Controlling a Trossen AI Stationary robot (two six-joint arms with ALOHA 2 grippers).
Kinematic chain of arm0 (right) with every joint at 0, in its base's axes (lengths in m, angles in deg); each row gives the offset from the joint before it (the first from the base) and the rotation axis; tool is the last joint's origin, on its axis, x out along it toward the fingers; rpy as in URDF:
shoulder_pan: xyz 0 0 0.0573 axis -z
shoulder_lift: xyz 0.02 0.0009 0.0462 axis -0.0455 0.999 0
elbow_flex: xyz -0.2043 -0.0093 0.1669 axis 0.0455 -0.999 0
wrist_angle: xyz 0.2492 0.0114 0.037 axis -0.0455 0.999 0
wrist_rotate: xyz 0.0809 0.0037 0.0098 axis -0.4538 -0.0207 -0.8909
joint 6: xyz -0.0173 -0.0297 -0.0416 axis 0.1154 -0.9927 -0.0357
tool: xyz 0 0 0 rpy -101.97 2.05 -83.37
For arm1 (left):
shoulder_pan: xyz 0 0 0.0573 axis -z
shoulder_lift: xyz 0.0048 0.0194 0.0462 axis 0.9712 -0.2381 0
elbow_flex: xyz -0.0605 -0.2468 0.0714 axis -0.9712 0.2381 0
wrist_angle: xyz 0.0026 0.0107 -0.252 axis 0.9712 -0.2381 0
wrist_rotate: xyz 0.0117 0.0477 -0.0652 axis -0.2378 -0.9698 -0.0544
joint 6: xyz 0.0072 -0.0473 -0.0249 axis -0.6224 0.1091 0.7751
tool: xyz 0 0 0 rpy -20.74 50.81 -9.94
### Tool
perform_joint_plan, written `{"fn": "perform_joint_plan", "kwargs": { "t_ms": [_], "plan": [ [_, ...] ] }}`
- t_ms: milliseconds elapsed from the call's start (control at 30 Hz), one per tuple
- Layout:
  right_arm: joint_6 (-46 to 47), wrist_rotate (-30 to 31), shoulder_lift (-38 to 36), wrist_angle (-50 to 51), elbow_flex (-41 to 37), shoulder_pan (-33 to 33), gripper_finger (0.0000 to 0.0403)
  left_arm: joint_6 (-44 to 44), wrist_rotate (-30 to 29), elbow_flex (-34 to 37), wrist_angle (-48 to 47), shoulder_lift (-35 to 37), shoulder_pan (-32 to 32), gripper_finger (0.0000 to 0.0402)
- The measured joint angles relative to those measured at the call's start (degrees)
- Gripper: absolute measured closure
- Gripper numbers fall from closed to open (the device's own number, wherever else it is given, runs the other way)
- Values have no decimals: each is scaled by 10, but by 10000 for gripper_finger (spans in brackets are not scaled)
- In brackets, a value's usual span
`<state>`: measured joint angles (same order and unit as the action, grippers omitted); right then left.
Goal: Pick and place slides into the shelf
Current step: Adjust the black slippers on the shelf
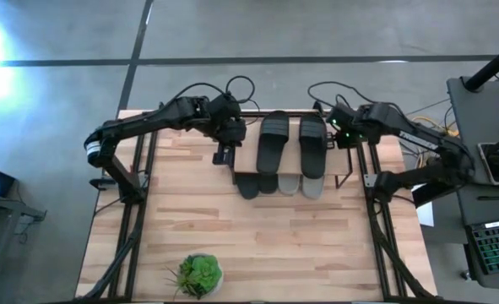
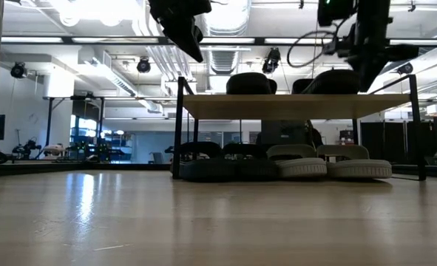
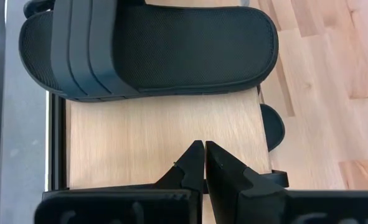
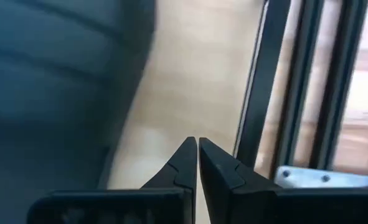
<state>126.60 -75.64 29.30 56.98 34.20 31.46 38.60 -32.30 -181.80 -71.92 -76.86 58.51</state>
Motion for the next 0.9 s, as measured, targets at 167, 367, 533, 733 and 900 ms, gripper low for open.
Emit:
{"fn": "perform_joint_plan", "kwargs": {
  "t_ms": [167, 367, 533, 733, 900],
  "plan": [
    [-71, -12, 43, -24, -2, 47, 394, 1, 0, 0, 0, 0, 0, 402],
    [-118, -53, 86, -95, 3, 64, 394, 5, -2, 0, 0, 0, 0, 402],
    [-133, -54, 113, -103, 23, 64, 394, 14, -2, 0, 0, -1, -1, 402],
    [-139, -60, 124, -113, 63, 63, 394, 14, -2, 0, 0, -1, -2, 402],
    [-151, -42, 121, -52, 101, 62, 394, 14, -2, 1, 0, -1, -2, 402]
  ]
}}
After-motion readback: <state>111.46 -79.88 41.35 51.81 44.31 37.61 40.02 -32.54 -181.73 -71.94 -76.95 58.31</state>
